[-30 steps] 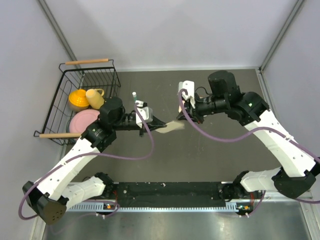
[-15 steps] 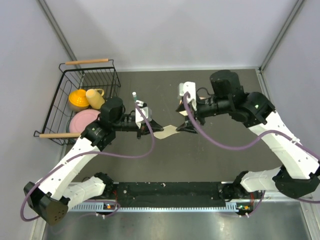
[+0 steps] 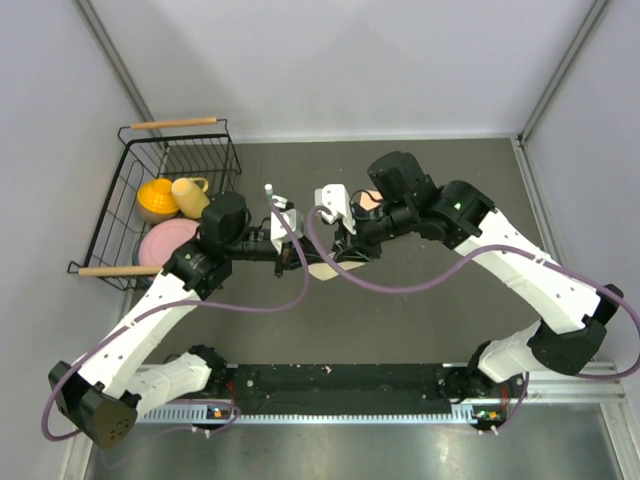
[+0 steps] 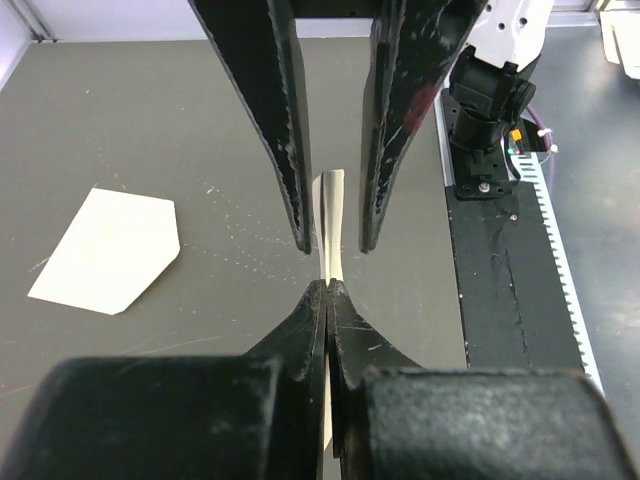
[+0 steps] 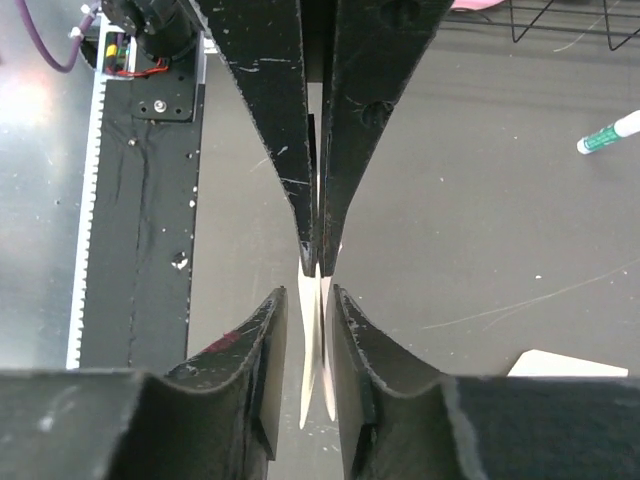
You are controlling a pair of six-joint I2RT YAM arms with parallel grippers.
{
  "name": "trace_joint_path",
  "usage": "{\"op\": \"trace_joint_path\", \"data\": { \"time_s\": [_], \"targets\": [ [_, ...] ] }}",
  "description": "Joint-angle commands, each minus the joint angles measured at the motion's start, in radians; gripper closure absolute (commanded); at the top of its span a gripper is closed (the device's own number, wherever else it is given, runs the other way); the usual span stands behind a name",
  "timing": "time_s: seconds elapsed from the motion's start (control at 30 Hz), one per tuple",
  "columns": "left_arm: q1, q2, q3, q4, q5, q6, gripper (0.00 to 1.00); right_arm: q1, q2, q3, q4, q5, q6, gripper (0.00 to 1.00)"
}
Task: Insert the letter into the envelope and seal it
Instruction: Fold the letter.
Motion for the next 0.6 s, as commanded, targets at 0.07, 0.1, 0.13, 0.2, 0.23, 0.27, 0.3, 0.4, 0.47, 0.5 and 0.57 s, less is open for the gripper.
{"op": "trace_joint_path", "data": {
  "time_s": [0.07, 0.1, 0.13, 0.2, 0.23, 0.27, 0.3, 0.4, 0.47, 0.5, 0.57],
  "targets": [
    [-0.002, -0.013, 0.047, 0.053, 0.008, -0.043, 1.00, 0.018, 0.010, 0.047, 0.013, 0.071, -0.029, 1.00],
    [0.000, -0.013, 0.048, 0.044, -0.004, -0.044, 1.00, 0.018, 0.005, 0.046, 0.015, 0.094, -0.037, 1.00],
    [0.000, -0.015, 0.048, 0.036, -0.007, -0.041, 1.00, 0.018, -0.008, 0.041, 0.018, 0.105, -0.046, 1.00],
    [0.001, -0.022, 0.044, 0.011, -0.018, -0.032, 1.00, 0.018, -0.024, 0.024, 0.029, 0.137, -0.057, 1.00],
    [0.001, -0.027, 0.038, 0.011, -0.027, -0.037, 0.99, 0.017, -0.031, 0.017, 0.032, 0.148, -0.063, 1.00],
    [0.003, -0.033, 0.033, 0.011, -0.030, -0.035, 0.92, 0.018, -0.045, 0.007, 0.036, 0.155, -0.067, 1.00],
    [0.003, -0.036, 0.025, 0.005, -0.032, -0.021, 0.89, 0.018, -0.051, 0.003, 0.038, 0.166, -0.069, 1.00],
    [0.012, -0.036, 0.019, -0.021, -0.055, -0.007, 0.75, 0.014, -0.079, -0.011, 0.041, 0.163, -0.072, 1.00],
    [0.029, -0.030, 0.019, -0.036, -0.046, 0.006, 0.76, 0.009, -0.096, -0.016, 0.046, 0.155, -0.067, 1.00],
    [0.035, -0.026, 0.019, -0.048, -0.041, 0.014, 0.80, 0.002, -0.099, -0.016, 0.046, 0.146, -0.064, 1.00],
    [0.052, -0.024, 0.018, -0.050, -0.024, 0.016, 0.93, -0.008, -0.107, -0.016, 0.044, 0.135, -0.060, 1.00]
  ]
}}
